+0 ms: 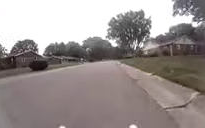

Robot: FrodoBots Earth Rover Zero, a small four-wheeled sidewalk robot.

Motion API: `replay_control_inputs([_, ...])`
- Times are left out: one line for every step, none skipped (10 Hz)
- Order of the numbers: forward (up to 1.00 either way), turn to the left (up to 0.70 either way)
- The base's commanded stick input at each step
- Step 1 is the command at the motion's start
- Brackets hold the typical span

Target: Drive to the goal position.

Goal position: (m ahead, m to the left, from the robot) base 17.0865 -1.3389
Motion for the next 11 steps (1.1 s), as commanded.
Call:
replay_control_inputs([1.0, 0.0])
replay_control_inputs([1.0, -0.01])
replay_control_inputs([1.0, -0.27])
replay_control_inputs([1.0, -0.39])
replay_control_inputs([1.0, -0.32])
replay_control_inputs([1.0, -0.25])
replay_control_inputs([1.0, -0.1])
replay_control_inputs([1.0, 0.0])
replay_control_inputs([1.0, 0.0])
replay_control_inputs([1.0, 0.0])
replay_control_inputs([1.0, 0.0])
